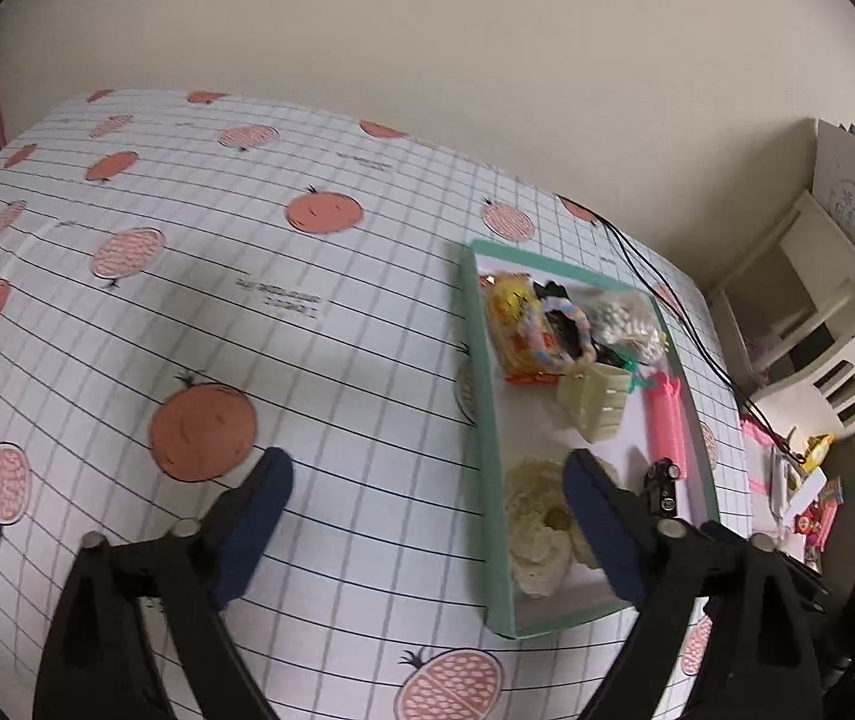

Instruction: Organize objects

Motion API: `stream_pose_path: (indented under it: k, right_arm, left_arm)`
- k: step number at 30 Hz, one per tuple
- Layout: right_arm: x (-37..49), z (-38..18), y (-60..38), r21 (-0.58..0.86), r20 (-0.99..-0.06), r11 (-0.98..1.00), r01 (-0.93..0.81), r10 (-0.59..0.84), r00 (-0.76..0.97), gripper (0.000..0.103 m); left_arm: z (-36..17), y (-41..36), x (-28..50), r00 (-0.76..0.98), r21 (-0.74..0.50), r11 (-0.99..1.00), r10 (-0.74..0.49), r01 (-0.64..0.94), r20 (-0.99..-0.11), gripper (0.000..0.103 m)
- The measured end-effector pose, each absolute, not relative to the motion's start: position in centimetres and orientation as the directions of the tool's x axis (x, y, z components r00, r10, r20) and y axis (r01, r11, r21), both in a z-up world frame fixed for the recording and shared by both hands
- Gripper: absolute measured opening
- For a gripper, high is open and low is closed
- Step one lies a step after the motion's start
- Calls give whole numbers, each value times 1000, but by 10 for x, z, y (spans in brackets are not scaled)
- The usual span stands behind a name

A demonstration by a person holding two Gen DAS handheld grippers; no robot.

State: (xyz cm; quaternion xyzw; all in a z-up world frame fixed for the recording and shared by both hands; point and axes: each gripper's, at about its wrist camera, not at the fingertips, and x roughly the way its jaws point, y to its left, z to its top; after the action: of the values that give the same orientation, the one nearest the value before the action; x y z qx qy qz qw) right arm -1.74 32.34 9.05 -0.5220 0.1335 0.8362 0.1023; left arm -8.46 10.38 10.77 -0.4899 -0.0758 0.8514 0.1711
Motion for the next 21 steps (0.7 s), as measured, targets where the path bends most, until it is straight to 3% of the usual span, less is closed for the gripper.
stream_pose_path:
  k: [4, 6, 11, 15, 21]
  right_arm:
    - [-12, 92, 314, 90, -895, -949, -301, 55, -443, 62]
    - [-9, 92, 311, 92, -891, -950, -298, 55, -450, 70]
    - [1, 92, 299, 105, -882, -951, -290, 45, -469, 79]
    - [9, 91, 288, 80, -871, -956, -283, 71, -486, 96]
    - [22, 84, 276, 102, -854, -954, -282, 62, -517, 103]
  left_arm:
    - [107, 97, -80, -473, -266, -938, 342, -222, -812, 94]
    - [107, 92, -78, -480, -259, -942, 333, -214, -812, 103]
    - [108, 77, -70, -492, -285, -936, 350, -205, -797, 103]
    - [107, 65, -61, -507, -284, -939, 345, -196, -790, 103]
    - [101, 51, -43, -545, -257, -948, 318, -188, -776, 103]
